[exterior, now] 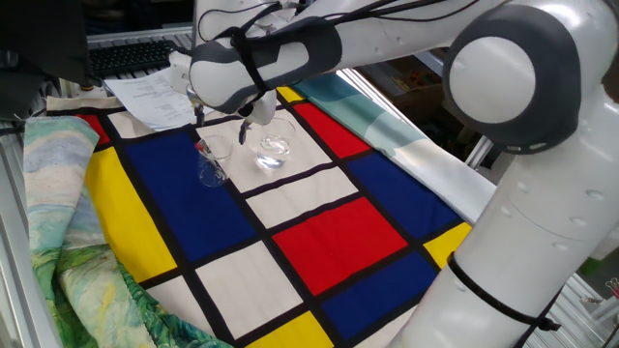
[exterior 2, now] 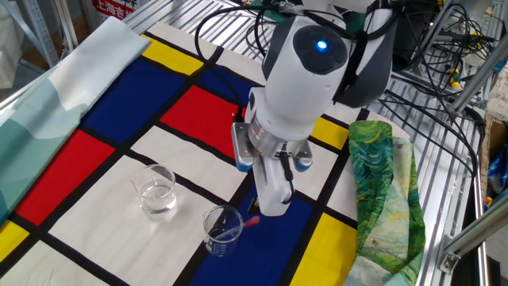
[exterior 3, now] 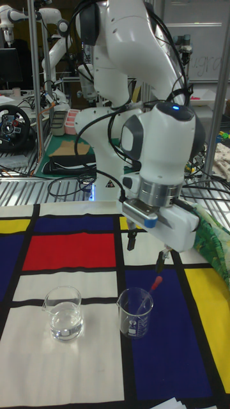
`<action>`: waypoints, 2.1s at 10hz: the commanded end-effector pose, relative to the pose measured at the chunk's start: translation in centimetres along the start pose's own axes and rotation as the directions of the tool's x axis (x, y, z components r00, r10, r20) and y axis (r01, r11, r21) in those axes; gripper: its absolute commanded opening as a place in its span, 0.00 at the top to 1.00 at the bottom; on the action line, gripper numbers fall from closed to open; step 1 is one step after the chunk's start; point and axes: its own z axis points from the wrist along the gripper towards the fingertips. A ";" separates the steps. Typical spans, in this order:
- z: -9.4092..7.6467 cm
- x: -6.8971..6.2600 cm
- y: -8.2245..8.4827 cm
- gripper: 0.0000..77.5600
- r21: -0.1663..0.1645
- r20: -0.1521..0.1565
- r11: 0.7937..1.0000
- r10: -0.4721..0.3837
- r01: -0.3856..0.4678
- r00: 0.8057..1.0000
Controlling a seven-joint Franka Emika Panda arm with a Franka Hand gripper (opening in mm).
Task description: Transfer liquid using a dropper
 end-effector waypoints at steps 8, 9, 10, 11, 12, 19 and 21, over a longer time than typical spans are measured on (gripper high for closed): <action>1.6 -9.6 0.5 0.00 -0.027 0.037 0.999 0.031 -0.030 0.999; 1.4 -8.5 0.7 0.00 -0.025 0.040 0.998 0.053 -0.052 0.998; 1.3 -8.2 0.7 0.00 -0.022 0.042 0.998 0.058 -0.057 0.997; 1.4 -8.3 0.7 0.00 -0.023 0.042 0.998 0.051 -0.050 0.998; 1.4 -8.4 0.7 0.00 -0.025 0.039 0.999 0.045 -0.044 0.998; 1.4 -8.4 0.7 0.00 -0.027 0.040 1.000 -0.006 0.007 0.999; 1.4 -8.4 0.7 0.00 -0.029 0.034 0.998 -0.053 0.053 0.998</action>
